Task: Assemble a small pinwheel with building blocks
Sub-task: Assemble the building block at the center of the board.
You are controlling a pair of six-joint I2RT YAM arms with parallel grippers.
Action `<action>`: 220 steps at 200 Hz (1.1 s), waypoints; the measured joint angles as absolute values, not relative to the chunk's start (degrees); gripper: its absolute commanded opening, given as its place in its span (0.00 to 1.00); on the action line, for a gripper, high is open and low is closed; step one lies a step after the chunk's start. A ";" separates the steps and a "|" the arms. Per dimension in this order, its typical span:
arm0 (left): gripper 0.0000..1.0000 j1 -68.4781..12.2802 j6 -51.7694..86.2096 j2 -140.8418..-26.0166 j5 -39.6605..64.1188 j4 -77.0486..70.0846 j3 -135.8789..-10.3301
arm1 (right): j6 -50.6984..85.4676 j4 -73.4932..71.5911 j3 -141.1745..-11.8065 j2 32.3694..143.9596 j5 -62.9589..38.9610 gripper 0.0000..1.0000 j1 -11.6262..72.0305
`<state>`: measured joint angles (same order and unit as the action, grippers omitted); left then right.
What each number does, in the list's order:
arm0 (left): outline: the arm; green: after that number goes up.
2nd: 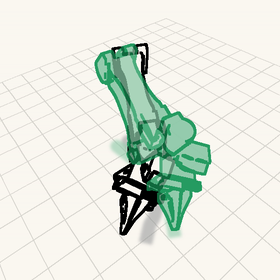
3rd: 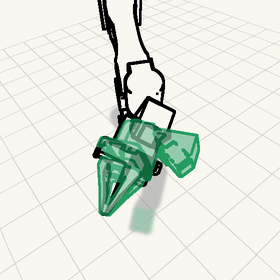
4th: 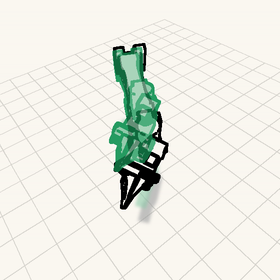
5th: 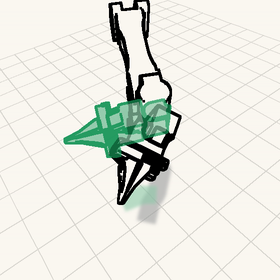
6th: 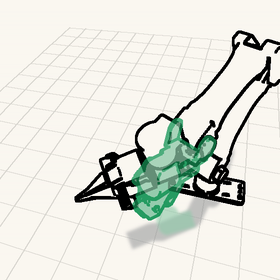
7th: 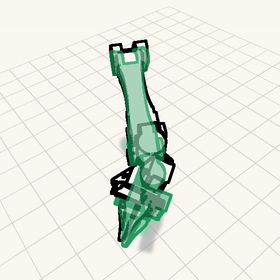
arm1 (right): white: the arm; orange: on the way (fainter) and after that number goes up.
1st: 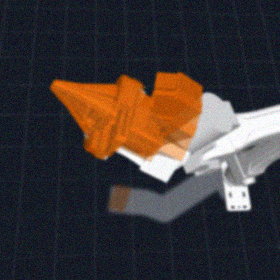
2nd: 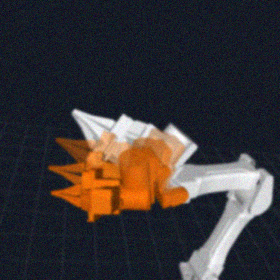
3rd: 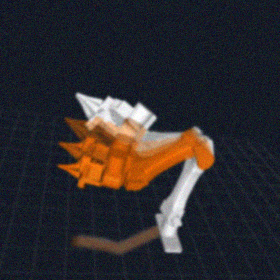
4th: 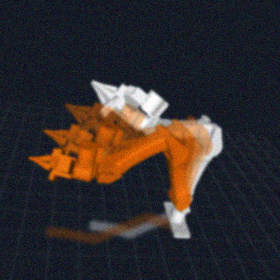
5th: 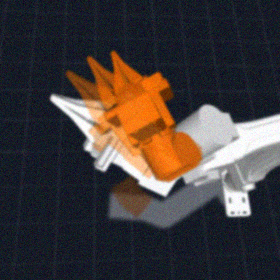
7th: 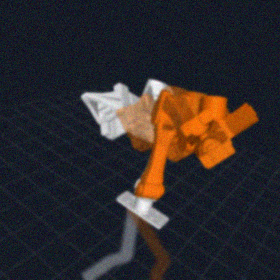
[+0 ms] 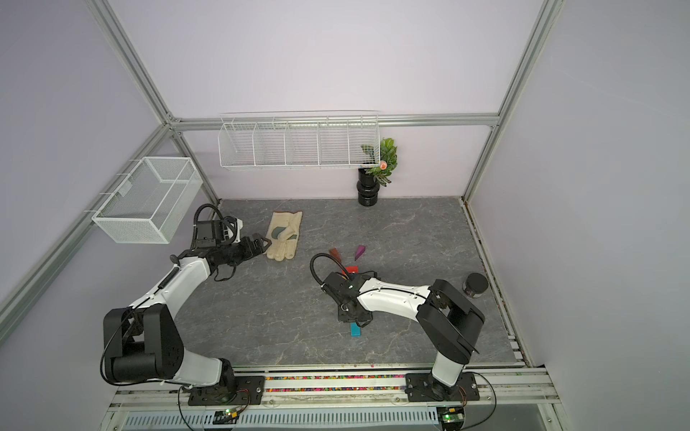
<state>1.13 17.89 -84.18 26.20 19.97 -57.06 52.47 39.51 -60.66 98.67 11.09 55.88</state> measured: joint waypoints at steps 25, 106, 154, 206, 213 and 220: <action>1.00 1.13 17.89 -84.23 26.20 19.97 -57.06 | 52.47 39.57 -60.88 98.89 11.11 0.32 55.83; 1.00 1.13 17.89 -84.36 26.20 19.99 -57.06 | 52.25 39.53 -61.36 99.29 11.11 0.32 55.59; 1.00 1.13 17.89 -84.36 26.20 19.99 -57.06 | 52.25 39.55 -61.67 99.55 11.11 0.32 55.53; 0.99 1.13 17.89 -84.38 26.20 19.99 -57.06 | 52.25 39.59 -61.71 99.61 11.14 0.32 55.51; 1.00 1.13 17.89 -84.38 26.20 19.99 -57.06 | 52.23 39.59 -61.73 99.61 11.11 0.32 55.48; 1.00 1.13 17.89 -84.40 26.20 19.97 -57.06 | 52.25 39.59 -61.73 99.61 11.11 0.32 55.46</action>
<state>1.13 17.89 -84.40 26.20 19.97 -57.06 52.25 39.59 -61.73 99.61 11.11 55.46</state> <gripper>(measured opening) 0.995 0.322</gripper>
